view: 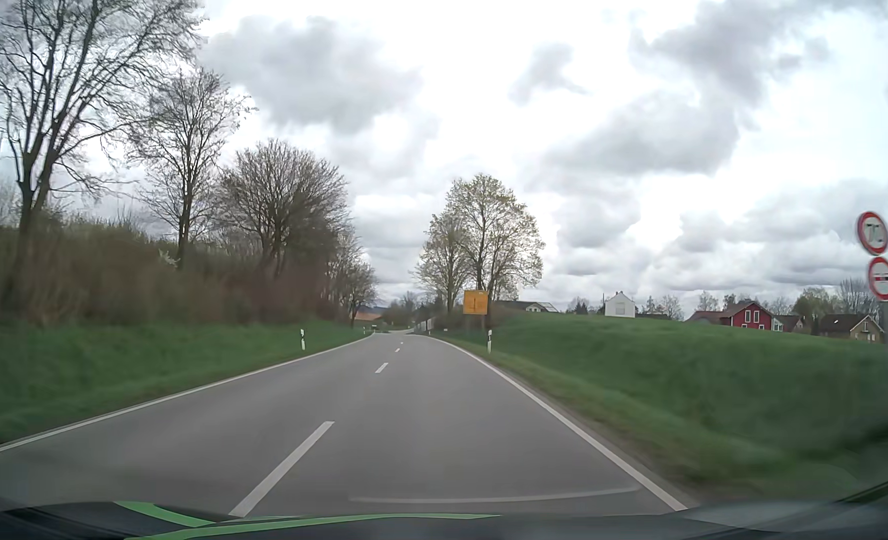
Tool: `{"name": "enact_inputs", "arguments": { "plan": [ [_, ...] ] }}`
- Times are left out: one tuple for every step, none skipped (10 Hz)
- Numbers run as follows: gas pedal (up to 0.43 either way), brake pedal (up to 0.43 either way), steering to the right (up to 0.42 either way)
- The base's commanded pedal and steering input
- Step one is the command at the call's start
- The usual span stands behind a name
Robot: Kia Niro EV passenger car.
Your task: Follow the waypoints while adhering to traffic rules and regulations
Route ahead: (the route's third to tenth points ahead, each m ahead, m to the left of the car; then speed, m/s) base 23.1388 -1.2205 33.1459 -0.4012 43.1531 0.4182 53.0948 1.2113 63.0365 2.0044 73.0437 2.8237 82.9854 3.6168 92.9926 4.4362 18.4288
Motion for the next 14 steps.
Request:
{"name": "enact_inputs", "arguments": {
  "plan": [
    [0.079, 0.0, -0.006],
    [0.087, 0.0, -0.006],
    [0.087, 0.0, -0.006],
    [0.087, 0.0, -0.006],
    [0.087, 0.0, -0.006],
    [0.098, 0.0, -0.006],
    [0.098, 0.0, -0.006],
    [0.098, 0.0, -0.006],
    [0.098, 0.0, -0.006],
    [0.098, 0.0, -0.006],
    [0.098, 0.0, -0.006],
    [0.098, 0.0, -0.006],
    [0.098, 0.0, -0.006],
    [0.098, 0.0, -0.006]
  ]
}}
